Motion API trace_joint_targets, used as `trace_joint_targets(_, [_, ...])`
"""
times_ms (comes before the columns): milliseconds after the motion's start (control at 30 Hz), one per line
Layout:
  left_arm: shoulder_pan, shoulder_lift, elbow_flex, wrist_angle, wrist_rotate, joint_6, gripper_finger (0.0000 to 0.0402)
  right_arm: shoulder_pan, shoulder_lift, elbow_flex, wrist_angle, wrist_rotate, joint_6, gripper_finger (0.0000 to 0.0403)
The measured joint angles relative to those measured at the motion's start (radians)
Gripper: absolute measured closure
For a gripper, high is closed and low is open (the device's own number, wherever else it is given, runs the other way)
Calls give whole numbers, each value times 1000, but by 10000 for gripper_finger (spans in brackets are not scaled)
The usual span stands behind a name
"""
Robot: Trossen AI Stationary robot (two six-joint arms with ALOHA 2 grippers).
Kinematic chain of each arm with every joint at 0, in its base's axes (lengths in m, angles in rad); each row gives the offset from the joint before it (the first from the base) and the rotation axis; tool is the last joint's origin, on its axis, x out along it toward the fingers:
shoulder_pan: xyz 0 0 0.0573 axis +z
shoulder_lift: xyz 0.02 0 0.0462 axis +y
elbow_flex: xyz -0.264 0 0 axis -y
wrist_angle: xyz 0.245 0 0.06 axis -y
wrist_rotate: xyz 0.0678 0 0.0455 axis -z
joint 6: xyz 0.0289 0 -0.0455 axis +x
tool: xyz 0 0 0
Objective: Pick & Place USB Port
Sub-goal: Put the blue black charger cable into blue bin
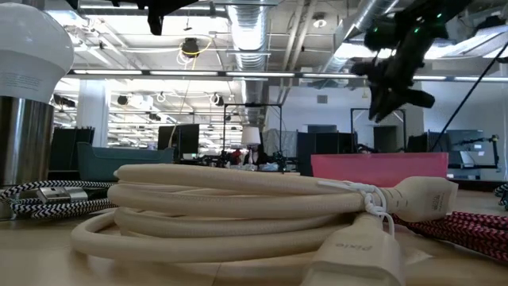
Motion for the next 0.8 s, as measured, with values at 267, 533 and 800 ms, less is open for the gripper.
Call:
trace_joint_targets(267, [0,0,0,0,0,0,309,70,-156,0,168,-132,46,337])
trace_joint_targets(533, [0,0,0,0,0,0,309,172,-262,0,455,-186,155,337])
trace_joint_targets(800, [0,0,0,0,0,0,309,353,-295,0,544,-186,158,337])
